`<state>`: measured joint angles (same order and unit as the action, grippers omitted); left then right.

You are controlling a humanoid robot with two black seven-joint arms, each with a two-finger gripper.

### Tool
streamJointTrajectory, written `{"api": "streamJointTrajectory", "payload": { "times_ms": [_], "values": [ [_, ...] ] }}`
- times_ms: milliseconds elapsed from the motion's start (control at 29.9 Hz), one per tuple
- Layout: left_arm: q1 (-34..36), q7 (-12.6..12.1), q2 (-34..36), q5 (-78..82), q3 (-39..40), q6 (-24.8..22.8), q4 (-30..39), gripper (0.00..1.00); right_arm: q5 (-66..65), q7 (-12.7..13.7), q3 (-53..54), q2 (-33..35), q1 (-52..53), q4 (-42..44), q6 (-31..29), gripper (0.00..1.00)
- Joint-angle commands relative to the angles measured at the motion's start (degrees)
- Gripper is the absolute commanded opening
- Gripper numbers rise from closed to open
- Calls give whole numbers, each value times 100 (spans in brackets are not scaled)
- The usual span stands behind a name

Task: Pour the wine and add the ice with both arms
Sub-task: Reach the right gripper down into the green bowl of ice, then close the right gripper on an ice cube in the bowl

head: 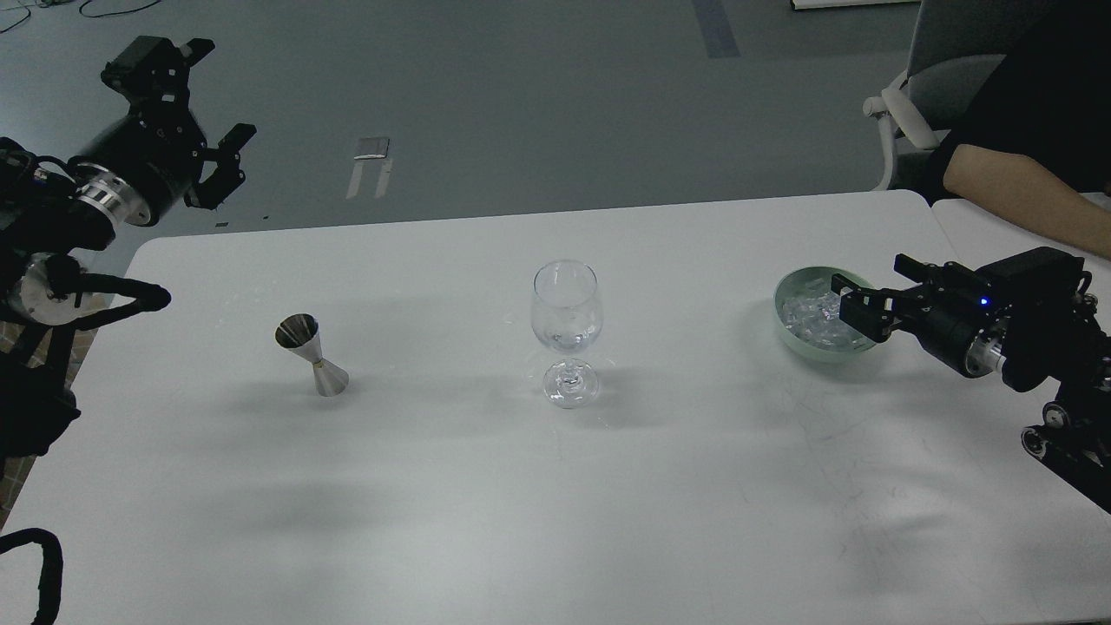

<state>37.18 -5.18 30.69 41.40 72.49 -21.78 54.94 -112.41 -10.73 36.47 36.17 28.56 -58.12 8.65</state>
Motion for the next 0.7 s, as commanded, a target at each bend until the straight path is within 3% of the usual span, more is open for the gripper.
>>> {"api": "streamJointTrajectory", "payload": {
  "times_ms": [0, 100, 669],
  "values": [
    [0, 0, -10, 0, 2, -1, -1, 98, -9, 0, -17, -40, -9, 81, -47, 70],
    [0, 0, -10, 9, 2, -1, 8, 98, -88, 0, -70, -93, -35, 90, -47, 66],
    [0, 0, -10, 0, 2, -10, 8, 98, -273, -17, -132, -198, 9, 90, -179, 66]
  ]
}}
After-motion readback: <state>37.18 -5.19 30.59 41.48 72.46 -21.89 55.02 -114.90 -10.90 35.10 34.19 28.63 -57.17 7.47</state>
